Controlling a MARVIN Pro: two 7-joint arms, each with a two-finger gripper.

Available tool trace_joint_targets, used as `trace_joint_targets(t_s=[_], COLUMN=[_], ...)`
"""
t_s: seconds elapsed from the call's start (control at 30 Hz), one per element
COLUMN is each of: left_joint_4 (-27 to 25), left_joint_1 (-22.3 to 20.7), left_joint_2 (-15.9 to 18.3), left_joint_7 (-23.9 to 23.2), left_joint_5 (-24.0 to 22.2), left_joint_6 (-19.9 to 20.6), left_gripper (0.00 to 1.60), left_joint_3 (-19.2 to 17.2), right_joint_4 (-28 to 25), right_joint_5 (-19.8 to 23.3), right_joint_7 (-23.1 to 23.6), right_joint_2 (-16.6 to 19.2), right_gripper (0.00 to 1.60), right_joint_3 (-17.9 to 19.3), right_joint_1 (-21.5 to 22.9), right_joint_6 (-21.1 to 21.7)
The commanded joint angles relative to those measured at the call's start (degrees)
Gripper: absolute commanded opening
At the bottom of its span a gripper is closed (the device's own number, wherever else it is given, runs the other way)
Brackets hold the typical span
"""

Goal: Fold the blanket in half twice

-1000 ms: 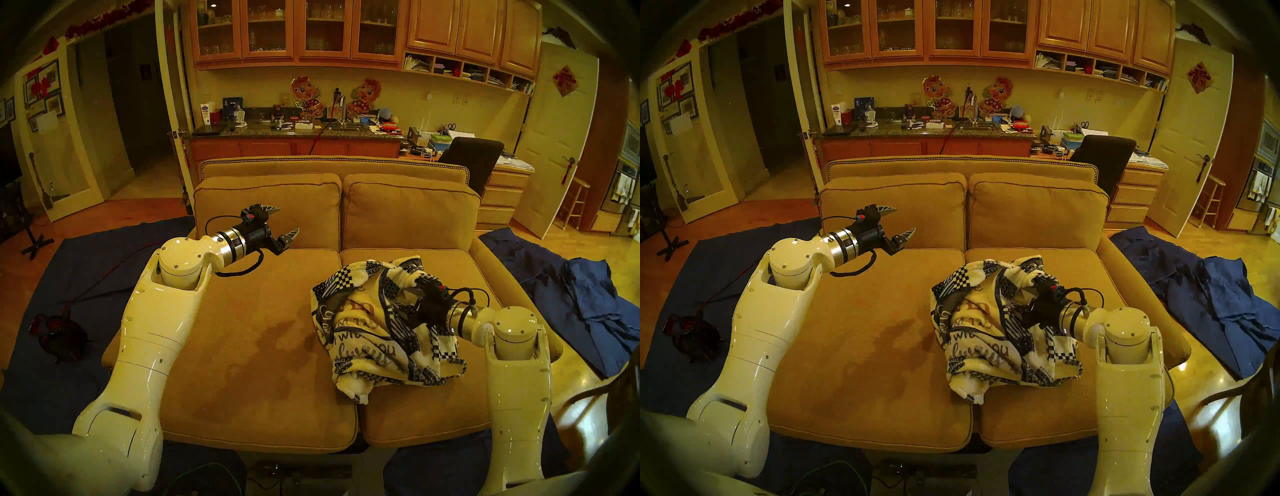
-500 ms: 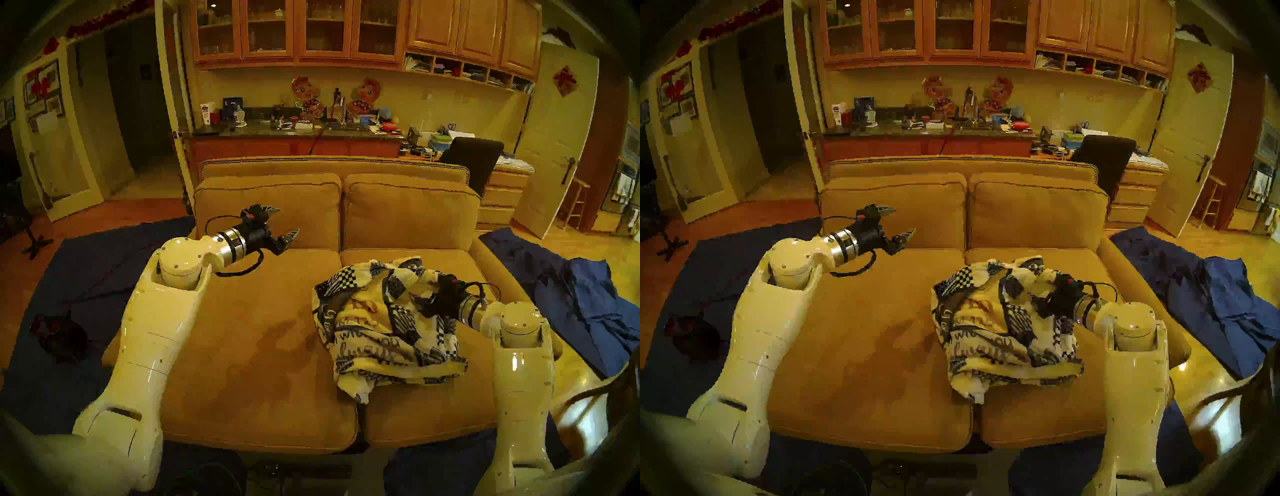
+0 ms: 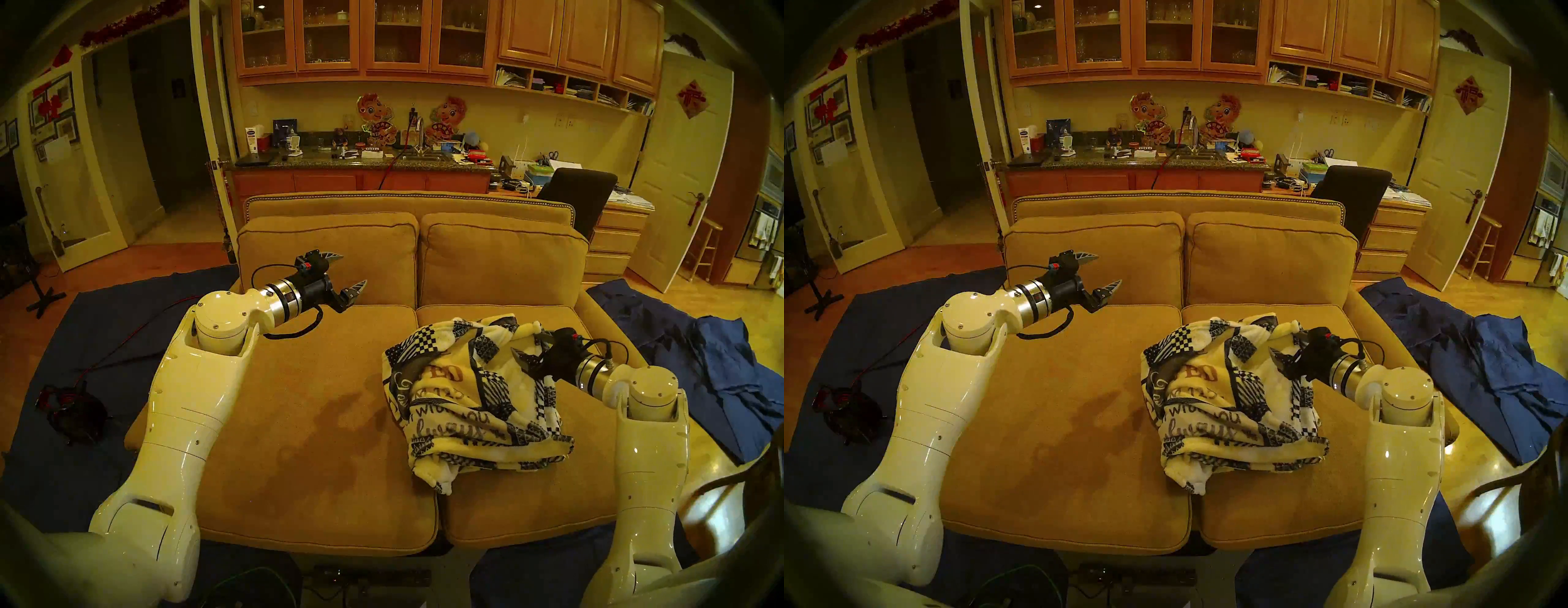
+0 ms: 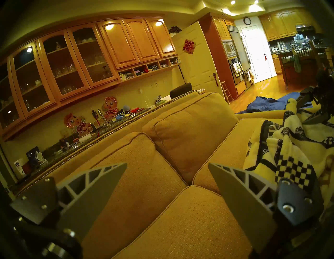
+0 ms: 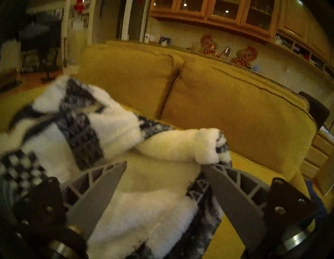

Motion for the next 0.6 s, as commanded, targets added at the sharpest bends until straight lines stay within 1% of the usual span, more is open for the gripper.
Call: trace_joint_targets(t_s=[0.0, 0.07, 0.1, 0.13, 0.17, 0.27, 0.3, 0.33, 0.4, 0.43, 0.57], left_joint_4=[-0.5, -0.5, -0.5, -0.5, -0.5, -0.5, -0.5, -0.5, -0.5, -0.5, -0.5], left_joint_1=[-0.9, -0.9, -0.9, -0.9, -0.9, -0.9, -0.9, -0.9, -0.9, -0.9, -0.9], left_joint_2=[0.1, 0.0, 0.0, 0.0, 0.0, 0.0, 0.0, 0.0, 0.0, 0.0, 0.0], left_joint_7=[0.1, 0.0, 0.0, 0.0, 0.0, 0.0, 0.0, 0.0, 0.0, 0.0, 0.0], left_joint_5=[0.0, 0.0, 0.0, 0.0, 0.0, 0.0, 0.0, 0.0, 0.0, 0.1, 0.1], left_joint_6=[-0.2, -0.2, -0.2, -0.2, -0.2, -0.2, -0.2, -0.2, -0.2, -0.2, -0.2], left_gripper=[1.6, 1.6, 1.6, 1.6, 1.6, 1.6, 1.6, 1.6, 1.6, 1.6, 1.6], left_joint_3=[-0.2, -0.2, -0.2, -0.2, -0.2, -0.2, -0.2, -0.2, -0.2, -0.2, -0.2], right_joint_4=[-4.9, -5.5, -5.6, -6.3, -6.4, -7.7, -7.7, -8.0, -8.5, -8.4, -10.1], right_joint_5=[3.8, 3.2, 3.1, 2.7, 2.5, 1.0, 0.5, 0.2, -0.3, -0.5, -2.0], right_joint_7=[6.5, 7.8, 8.4, 8.9, 9.6, 10.4, 10.6, 10.6, 11.0, 11.8, 11.8], right_joint_2=[-1.5, -1.9, -2.1, -2.1, -2.6, -2.7, -2.9, -3.0, -2.9, -3.3, -2.8], right_gripper=[1.35, 1.29, 1.29, 1.34, 1.35, 1.35, 1.39, 1.42, 1.51, 1.5, 1.5], right_joint_3=[1.7, 1.4, 1.3, 0.9, 0.9, 0.1, 0.0, -0.2, -0.7, -0.5, -1.9], right_joint_1=[0.2, -0.1, -0.3, -0.5, -0.7, -1.6, -1.7, -2.0, -2.2, -2.2, -3.0], right_joint_6=[7.9, 9.4, 10.2, 12.6, 12.2, 16.2, 16.3, 17.3, 20.6, 20.3, 25.7])
